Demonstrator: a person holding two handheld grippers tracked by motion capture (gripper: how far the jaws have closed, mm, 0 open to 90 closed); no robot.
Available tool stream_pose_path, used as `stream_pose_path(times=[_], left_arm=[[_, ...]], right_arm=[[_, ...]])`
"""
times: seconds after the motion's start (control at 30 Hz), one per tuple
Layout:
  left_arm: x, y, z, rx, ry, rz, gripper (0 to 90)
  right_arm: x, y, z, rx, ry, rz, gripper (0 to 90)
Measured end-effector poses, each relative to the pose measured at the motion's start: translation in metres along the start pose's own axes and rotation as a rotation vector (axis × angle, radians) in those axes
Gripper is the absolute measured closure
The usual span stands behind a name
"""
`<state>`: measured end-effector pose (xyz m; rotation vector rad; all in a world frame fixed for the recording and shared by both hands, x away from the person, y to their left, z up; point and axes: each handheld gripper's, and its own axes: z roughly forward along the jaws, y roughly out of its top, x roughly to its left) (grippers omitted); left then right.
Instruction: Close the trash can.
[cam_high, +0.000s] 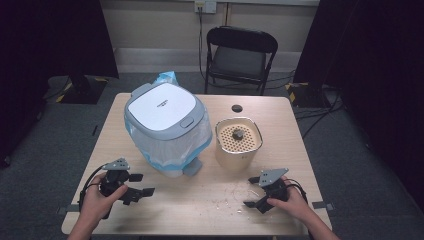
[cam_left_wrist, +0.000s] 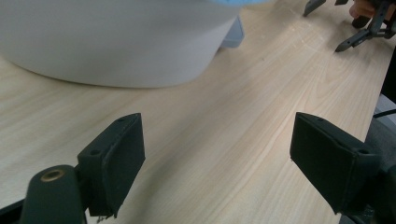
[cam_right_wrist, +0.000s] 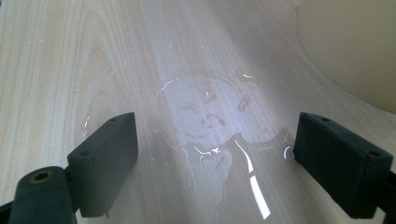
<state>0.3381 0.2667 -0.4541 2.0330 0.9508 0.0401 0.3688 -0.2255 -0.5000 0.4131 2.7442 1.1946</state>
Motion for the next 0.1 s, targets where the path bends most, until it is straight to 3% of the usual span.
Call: stream_pose_path(times=[0.1], left_arm=[[-0.0015,-0.0048,0.0058,-0.008,-0.003,0.005,17.5]], right_arm=[[0.0000,0.0000,0.0000,0.000,0.000,0.000,13.2]])
